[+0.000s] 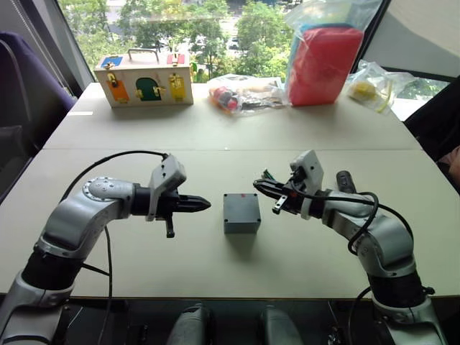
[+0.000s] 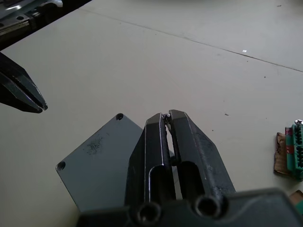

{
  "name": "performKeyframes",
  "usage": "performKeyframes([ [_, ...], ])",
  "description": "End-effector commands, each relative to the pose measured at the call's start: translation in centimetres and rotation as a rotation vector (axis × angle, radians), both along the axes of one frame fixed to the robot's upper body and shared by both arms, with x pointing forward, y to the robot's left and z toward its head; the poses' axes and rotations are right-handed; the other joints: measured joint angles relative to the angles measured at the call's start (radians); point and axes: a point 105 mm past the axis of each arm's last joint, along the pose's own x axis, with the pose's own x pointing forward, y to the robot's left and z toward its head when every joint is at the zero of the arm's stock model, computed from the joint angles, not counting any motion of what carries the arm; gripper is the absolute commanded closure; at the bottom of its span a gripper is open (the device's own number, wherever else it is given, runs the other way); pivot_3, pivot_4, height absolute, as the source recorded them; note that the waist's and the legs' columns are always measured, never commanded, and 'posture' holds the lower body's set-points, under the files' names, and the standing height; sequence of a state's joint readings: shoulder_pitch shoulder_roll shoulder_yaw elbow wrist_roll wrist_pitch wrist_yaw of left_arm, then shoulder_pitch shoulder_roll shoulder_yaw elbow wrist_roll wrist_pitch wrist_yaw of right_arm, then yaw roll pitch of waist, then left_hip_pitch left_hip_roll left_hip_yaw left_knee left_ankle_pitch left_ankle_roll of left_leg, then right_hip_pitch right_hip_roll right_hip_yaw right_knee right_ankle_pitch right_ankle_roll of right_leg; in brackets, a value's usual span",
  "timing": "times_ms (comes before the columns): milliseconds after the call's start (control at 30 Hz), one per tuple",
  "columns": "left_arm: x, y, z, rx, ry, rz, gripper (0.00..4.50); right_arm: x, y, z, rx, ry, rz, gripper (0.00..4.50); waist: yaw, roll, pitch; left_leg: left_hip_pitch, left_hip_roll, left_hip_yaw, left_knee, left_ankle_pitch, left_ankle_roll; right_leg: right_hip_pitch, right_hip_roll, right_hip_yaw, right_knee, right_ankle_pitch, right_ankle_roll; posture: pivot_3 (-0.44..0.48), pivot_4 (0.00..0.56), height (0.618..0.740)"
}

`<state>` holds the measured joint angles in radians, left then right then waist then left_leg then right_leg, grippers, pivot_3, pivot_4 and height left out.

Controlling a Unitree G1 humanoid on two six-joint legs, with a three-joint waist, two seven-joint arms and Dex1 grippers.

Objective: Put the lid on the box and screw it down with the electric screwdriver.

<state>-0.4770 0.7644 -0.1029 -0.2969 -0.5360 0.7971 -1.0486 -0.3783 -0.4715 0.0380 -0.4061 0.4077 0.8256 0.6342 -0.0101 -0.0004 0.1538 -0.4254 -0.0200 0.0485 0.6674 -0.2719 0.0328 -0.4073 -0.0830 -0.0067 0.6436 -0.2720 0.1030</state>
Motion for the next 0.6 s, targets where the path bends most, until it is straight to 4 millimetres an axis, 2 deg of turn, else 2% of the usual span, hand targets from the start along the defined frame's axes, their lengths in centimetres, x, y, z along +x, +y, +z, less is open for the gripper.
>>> performKeyframes([
  [33, -0.1, -0.3, 0.9, -0.011, -0.039, -0.020, 4.50, -0.6, 0.3, 0.4, -0.003, -0.025, 0.021, 4.42, 0.000, 0.000, 0.000, 0.000, 0.000, 0.000, 0.000, 0.000, 0.000, 0.000, 0.000, 0.000, 0.000, 0.000, 0.000, 0.000, 0.150, 0.740],
  [600, -0.4, -0.6, 0.6, -0.007, -0.040, -0.024, 4.50, -0.3, 0.2, -0.8, -0.027, 0.000, 0.010, 4.42, 0.000, 0.000, 0.000, 0.000, 0.000, 0.000, 0.000, 0.000, 0.000, 0.000, 0.000, 0.000, 0.000, 0.000, 0.000, 0.000, 0.150, 0.740],
])
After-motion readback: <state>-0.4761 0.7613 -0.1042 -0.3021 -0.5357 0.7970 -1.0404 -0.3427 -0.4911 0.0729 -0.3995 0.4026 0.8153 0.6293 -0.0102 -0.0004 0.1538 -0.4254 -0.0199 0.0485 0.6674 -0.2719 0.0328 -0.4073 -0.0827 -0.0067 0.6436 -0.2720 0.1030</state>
